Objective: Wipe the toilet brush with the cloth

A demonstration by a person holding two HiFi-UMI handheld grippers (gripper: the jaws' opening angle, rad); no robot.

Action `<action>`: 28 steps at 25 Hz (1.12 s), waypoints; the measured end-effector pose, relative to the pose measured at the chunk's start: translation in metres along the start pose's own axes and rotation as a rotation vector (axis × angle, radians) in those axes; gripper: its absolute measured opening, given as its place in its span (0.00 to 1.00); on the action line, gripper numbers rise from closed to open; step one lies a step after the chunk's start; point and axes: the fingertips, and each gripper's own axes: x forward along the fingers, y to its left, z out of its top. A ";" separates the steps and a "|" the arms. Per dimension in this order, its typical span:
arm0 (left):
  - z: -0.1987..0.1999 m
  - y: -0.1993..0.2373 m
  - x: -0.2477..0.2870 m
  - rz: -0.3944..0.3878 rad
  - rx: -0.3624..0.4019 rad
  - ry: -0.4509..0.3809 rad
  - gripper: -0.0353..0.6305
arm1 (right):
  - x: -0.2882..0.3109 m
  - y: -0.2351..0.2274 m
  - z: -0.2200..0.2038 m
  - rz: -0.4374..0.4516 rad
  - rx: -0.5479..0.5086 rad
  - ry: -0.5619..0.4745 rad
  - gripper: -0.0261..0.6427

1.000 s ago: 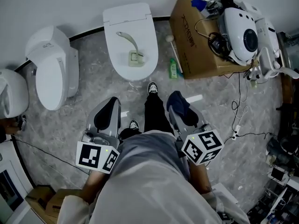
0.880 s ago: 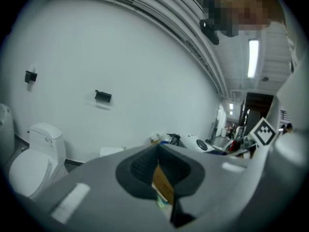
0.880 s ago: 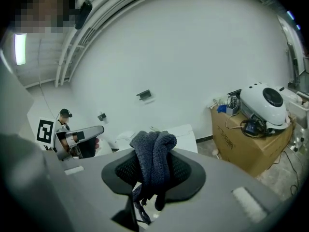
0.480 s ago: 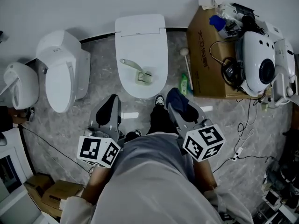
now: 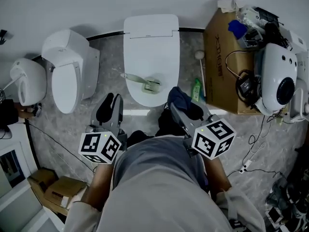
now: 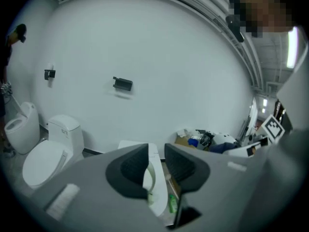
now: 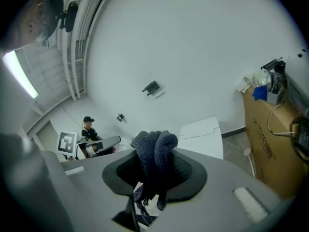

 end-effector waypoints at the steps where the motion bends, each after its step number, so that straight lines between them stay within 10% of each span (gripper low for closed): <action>1: -0.001 0.002 0.007 0.014 -0.006 0.005 0.05 | 0.003 -0.004 0.002 0.014 -0.007 0.006 0.19; 28: -0.048 0.062 0.127 0.143 -0.231 0.048 0.05 | 0.108 -0.063 0.005 0.151 0.052 0.188 0.19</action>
